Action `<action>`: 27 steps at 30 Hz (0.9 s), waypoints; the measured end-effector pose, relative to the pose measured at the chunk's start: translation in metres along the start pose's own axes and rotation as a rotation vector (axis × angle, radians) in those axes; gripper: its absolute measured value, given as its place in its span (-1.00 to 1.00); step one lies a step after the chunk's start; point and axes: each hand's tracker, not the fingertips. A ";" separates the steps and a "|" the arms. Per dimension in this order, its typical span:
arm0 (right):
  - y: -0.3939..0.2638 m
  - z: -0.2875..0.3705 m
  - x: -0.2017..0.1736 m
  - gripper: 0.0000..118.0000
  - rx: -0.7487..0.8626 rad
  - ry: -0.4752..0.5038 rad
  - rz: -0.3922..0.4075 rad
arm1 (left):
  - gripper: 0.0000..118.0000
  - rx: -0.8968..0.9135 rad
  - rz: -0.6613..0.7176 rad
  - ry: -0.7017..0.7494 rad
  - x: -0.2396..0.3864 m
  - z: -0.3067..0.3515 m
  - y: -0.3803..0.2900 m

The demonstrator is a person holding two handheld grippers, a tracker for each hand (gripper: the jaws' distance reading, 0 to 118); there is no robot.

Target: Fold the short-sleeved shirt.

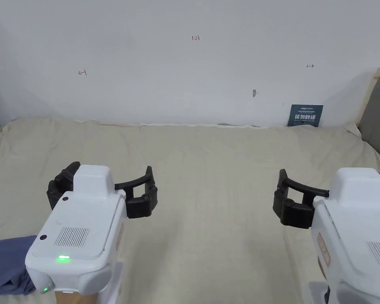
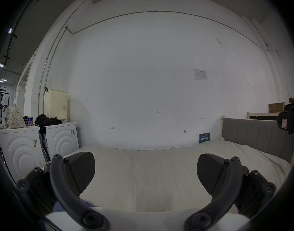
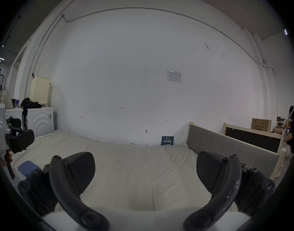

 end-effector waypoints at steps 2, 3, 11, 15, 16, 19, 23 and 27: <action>0.000 0.000 0.000 1.00 0.000 0.002 -0.002 | 1.00 0.002 -0.001 -0.001 -0.001 0.000 0.000; 0.000 0.000 0.000 1.00 -0.001 0.002 -0.003 | 1.00 0.001 -0.001 -0.001 -0.001 -0.001 0.001; 0.006 -0.003 -0.001 1.00 -0.107 0.019 -0.060 | 1.00 0.001 0.004 -0.001 -0.002 0.000 0.002; 0.012 -0.007 -0.004 1.00 -0.266 -0.068 -0.130 | 1.00 0.001 0.006 -0.001 -0.003 0.001 0.003; 0.014 -0.009 -0.003 1.00 -0.326 -0.075 -0.162 | 1.00 0.003 0.009 -0.001 -0.003 0.002 0.004; 0.021 -0.014 0.000 1.00 -0.467 -0.094 -0.238 | 1.00 0.004 0.017 -0.003 -0.004 0.003 0.005; 0.024 -0.019 0.005 1.00 -0.545 -0.079 -0.281 | 1.00 0.004 0.022 -0.001 -0.005 0.003 0.005; 0.023 -0.020 0.005 1.00 -0.538 -0.096 -0.281 | 1.00 0.007 0.020 0.002 -0.006 0.003 0.006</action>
